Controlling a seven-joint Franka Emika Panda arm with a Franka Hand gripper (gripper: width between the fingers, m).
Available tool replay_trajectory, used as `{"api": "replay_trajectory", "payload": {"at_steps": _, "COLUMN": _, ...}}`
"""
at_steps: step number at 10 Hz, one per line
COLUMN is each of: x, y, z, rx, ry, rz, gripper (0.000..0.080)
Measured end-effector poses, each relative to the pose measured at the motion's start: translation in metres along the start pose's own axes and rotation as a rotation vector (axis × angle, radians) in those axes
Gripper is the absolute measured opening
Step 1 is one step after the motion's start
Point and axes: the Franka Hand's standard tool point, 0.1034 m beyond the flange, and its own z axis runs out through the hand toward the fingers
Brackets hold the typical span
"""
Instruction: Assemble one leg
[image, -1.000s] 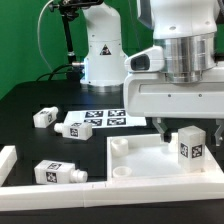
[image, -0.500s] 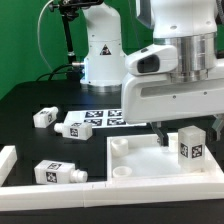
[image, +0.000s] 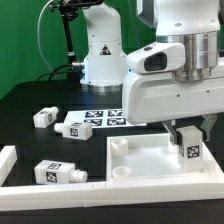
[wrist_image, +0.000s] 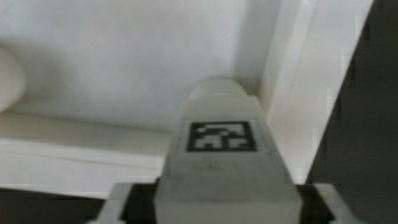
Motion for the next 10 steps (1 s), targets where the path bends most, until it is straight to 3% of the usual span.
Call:
{"api": "replay_trajectory", "payload": {"at_steps": 3, "x": -0.0003, "y": -0.0003, "z": 0.0002, "rx": 0.0, "ry": -0.001, "rz": 0.225, "gripper": 0.0285}}
{"api": "replay_trajectory", "payload": {"at_steps": 6, "x": -0.0003, "y": -0.0032, "z": -0.0025, "rx": -0.017, "ry": -0.038, "rz": 0.817, "gripper": 0.0285}}
{"api": "replay_trajectory", "payload": {"at_steps": 8, "x": 0.0001, "y": -0.0034, "z": -0.0019, "rx": -0.004, "ry": -0.058, "rz": 1.172, "gripper": 0.0285}}
{"api": "replay_trajectory", "payload": {"at_steps": 10, "x": -0.0004, "y": -0.0017, "z": -0.0007, "rx": 0.012, "ry": -0.069, "rz": 1.356, "gripper": 0.0285}}
